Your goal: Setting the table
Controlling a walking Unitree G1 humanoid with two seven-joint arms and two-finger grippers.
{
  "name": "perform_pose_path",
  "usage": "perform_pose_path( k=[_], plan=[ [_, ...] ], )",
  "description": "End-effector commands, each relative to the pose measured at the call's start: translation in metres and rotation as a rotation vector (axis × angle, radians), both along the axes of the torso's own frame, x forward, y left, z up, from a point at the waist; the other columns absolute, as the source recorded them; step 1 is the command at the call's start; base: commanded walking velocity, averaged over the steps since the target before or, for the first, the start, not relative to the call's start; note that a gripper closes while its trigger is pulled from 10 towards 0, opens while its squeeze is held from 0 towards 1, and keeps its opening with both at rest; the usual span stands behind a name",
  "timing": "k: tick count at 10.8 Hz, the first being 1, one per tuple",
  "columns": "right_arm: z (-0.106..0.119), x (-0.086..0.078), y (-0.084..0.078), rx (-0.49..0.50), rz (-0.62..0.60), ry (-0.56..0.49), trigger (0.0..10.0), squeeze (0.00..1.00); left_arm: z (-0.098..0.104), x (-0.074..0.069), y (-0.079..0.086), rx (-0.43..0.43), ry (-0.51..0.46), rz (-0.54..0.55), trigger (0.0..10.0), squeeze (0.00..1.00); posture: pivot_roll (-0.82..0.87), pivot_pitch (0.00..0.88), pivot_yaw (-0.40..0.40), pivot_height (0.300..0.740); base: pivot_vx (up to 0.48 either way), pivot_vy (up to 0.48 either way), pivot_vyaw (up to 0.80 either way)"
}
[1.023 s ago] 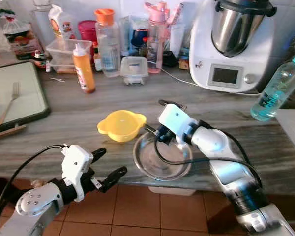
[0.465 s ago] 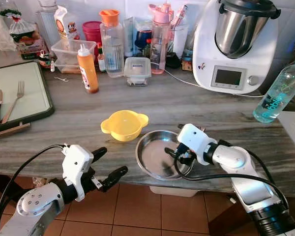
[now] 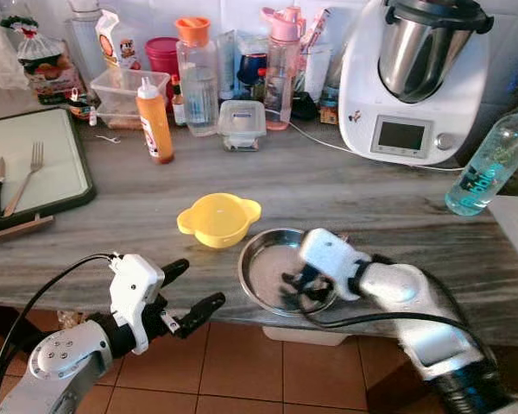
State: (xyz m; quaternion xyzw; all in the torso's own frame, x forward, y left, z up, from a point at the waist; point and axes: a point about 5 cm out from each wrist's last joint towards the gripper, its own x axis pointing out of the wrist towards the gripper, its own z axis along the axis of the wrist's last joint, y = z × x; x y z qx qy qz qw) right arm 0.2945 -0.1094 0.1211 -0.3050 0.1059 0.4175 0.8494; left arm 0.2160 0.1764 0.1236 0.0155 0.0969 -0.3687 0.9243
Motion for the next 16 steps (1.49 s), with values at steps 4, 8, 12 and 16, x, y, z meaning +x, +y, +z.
perform_pose_path(
  k=[4,8,12,16],
  plan=[
    [-0.012,0.006,0.012,-0.024,-0.001,0.003,10.0,1.0,0.001,-0.002,0.004,0.01,0.002,0.005,10.0,0.0,0.06,0.045,-0.034,0.74,0.0,0.0,0.0],
    [-0.024,0.017,0.009,-0.031,-0.063,-0.008,10.0,1.0,0.001,-0.004,0.004,0.005,0.005,0.006,10.0,0.0,0.06,0.049,-0.029,0.74,0.0,0.0,0.0],
    [-0.023,0.02,0.009,-0.017,-0.065,-0.024,10.0,1.0,0.001,-0.004,0.005,0.006,0.008,0.008,10.0,0.0,0.06,0.05,-0.029,0.74,0.0,0.0,0.0],
    [0.006,0.012,0.003,0.125,-0.06,-0.068,10.0,1.0,0.001,-0.002,0.005,0.01,0.008,0.002,10.0,0.0,0.06,0.048,-0.026,0.74,0.0,0.0,0.0]
  ],
)
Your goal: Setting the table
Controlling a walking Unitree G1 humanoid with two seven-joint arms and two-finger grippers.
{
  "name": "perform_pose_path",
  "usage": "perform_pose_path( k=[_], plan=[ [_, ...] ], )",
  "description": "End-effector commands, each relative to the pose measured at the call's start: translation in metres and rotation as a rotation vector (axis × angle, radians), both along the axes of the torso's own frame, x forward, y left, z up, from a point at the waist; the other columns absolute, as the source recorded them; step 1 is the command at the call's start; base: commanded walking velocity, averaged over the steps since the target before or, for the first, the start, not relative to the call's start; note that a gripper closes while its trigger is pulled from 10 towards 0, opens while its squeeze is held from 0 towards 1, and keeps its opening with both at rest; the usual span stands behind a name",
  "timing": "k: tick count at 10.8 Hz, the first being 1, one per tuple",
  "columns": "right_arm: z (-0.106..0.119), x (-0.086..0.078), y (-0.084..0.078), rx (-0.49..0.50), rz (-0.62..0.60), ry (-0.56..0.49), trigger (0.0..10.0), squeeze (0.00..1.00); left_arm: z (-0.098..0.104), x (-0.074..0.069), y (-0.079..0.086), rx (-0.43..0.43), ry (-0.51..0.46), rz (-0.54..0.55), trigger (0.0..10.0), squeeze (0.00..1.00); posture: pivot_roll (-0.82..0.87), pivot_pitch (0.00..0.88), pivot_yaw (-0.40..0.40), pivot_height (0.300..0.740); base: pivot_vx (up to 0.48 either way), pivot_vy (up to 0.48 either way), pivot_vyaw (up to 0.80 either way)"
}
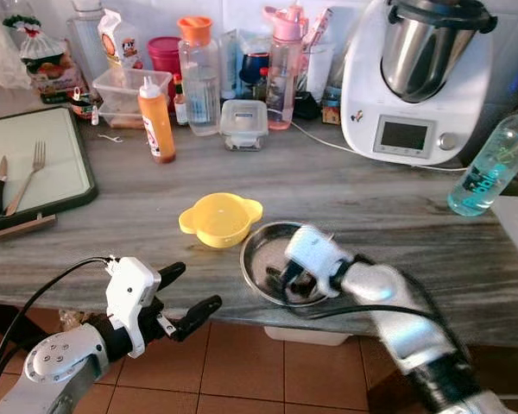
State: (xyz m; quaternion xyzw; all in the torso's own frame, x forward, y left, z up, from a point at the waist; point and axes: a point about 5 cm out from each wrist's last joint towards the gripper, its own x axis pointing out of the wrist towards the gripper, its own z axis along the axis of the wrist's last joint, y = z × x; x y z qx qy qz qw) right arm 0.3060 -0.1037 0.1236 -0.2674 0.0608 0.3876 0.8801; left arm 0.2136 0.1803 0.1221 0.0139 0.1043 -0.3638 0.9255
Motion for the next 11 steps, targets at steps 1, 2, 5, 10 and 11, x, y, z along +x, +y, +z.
perform_pose_path(
  k=[1,2,5,10,11],
  plan=[
    [0.009,0.0,-0.006,0.016,-0.009,-0.021,10.0,1.0,0.003,0.0,0.001,0.006,-0.006,-0.009,10.0,0.0,0.05,0.047,-0.025,0.74,0.0,0.0,0.0],
    [0.014,0.0,-0.013,0.009,-0.031,-0.048,10.0,1.0,0.002,0.001,0.001,0.004,-0.006,-0.011,10.0,0.0,0.05,0.043,-0.022,0.74,0.0,0.0,0.0],
    [0.034,-0.001,-0.02,0.05,-0.064,-0.123,10.0,1.0,0.002,0.004,0.001,0.006,-0.014,-0.011,10.0,0.0,0.05,0.031,-0.019,0.74,0.0,0.0,0.0],
    [0.05,-0.038,-0.038,0.317,-0.321,-0.268,10.0,0.82,0.001,0.007,-0.001,-0.043,-0.043,0.0,10.0,0.0,0.02,0.01,-0.026,0.74,0.0,0.0,0.0],
    [0.044,-0.041,-0.045,0.334,-0.402,-0.257,10.0,0.73,0.0,0.008,-0.002,-0.062,-0.042,-0.006,10.0,0.0,0.02,0.008,-0.019,0.74,0.0,0.0,0.0]
  ],
)
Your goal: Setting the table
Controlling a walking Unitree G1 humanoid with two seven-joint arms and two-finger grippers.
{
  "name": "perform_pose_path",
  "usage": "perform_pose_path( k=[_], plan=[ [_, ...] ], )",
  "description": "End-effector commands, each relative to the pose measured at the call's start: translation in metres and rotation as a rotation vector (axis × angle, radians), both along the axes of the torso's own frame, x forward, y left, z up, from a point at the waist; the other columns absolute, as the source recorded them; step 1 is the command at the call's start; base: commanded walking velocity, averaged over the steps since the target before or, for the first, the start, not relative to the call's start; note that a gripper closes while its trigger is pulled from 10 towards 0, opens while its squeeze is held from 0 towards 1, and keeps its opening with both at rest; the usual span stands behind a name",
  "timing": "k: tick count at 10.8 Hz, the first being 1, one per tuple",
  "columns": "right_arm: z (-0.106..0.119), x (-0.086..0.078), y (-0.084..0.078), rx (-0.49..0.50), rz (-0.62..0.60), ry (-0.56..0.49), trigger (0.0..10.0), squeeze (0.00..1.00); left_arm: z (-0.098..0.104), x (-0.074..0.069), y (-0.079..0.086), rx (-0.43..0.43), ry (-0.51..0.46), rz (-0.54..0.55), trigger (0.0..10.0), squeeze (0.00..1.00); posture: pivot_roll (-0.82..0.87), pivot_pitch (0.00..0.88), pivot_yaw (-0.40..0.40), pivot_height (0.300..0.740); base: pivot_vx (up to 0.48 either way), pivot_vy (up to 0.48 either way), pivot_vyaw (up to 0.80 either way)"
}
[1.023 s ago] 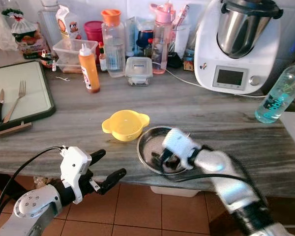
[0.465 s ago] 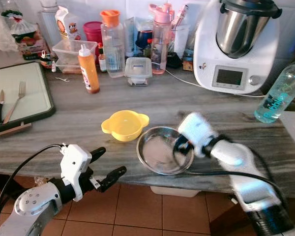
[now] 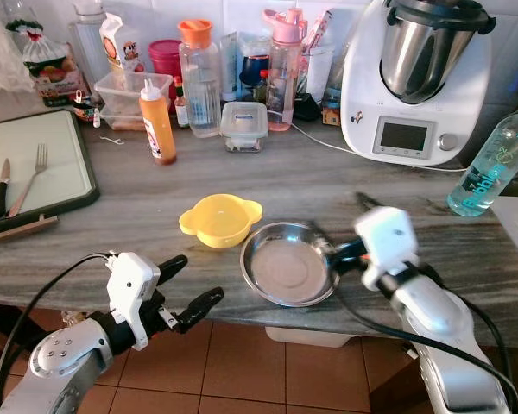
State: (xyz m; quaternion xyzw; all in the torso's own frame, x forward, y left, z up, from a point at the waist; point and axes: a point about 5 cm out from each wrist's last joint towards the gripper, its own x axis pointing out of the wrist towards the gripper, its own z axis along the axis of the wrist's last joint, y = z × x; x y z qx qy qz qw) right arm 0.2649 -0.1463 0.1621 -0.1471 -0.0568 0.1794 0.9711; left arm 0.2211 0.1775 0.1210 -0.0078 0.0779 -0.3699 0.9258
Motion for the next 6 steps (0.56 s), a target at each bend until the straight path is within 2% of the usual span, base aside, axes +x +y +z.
perform_pose_path(
  k=[1,2,3,4,6],
  plan=[
    [0.003,0.0,-0.004,0.009,-0.031,-0.008,10.0,0.73,0.001,0.001,0.0,0.005,-0.004,-0.019,10.0,0.0,0.01,0.008,-0.013,0.74,0.0,0.0,0.0],
    [0.001,0.001,-0.006,0.012,-0.045,-0.002,10.0,0.57,0.0,0.002,-0.002,0.009,0.009,-0.062,10.0,0.0,0.01,0.006,-0.011,0.74,0.0,0.0,0.0],
    [0.002,0.003,-0.007,0.017,-0.06,-0.006,10.0,0.21,0.001,0.003,-0.001,0.015,-0.022,-0.024,10.0,0.0,0.01,0.004,-0.014,0.74,0.0,0.0,0.0],
    [0.006,0.006,-0.01,0.06,-0.099,-0.023,10.0,0.0,0.004,0.004,0.002,0.006,-0.064,0.06,10.0,0.0,0.01,0.003,-0.018,0.74,0.0,0.0,0.0],
    [0.008,0.008,-0.016,0.094,-0.155,-0.026,10.0,0.0,0.008,0.005,0.009,-0.014,-0.148,0.205,10.0,0.0,0.01,0.004,-0.021,0.74,0.0,0.0,0.0]
  ],
)
